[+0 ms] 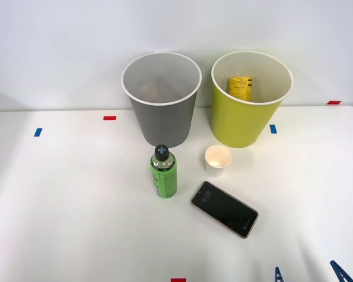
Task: Put cans in the gray bin, plastic bottles in the light green bin
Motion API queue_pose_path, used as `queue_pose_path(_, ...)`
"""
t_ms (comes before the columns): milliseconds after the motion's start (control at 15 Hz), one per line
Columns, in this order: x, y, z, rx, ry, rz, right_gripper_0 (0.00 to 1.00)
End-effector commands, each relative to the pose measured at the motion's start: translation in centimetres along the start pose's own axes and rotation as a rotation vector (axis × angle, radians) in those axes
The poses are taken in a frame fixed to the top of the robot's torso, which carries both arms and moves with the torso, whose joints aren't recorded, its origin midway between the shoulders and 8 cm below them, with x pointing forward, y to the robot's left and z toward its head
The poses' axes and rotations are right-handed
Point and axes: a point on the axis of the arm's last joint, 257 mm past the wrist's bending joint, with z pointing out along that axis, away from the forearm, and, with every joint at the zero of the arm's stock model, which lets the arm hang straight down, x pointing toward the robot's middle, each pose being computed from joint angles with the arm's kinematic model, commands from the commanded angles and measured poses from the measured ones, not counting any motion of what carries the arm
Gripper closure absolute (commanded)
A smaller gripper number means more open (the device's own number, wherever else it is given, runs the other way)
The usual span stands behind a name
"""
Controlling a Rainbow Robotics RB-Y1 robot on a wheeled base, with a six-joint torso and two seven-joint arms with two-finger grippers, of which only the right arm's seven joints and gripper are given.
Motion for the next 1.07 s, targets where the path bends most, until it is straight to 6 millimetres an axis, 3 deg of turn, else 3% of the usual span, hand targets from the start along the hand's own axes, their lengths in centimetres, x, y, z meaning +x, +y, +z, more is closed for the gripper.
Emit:
queue_pose_path(67, 0.0, 0.0, 0.0, 0.0, 0.0, 0.0, 0.0)
queue_pose_path(1067, 0.0, 0.0, 0.0, 0.0, 0.0, 0.0, 0.0)
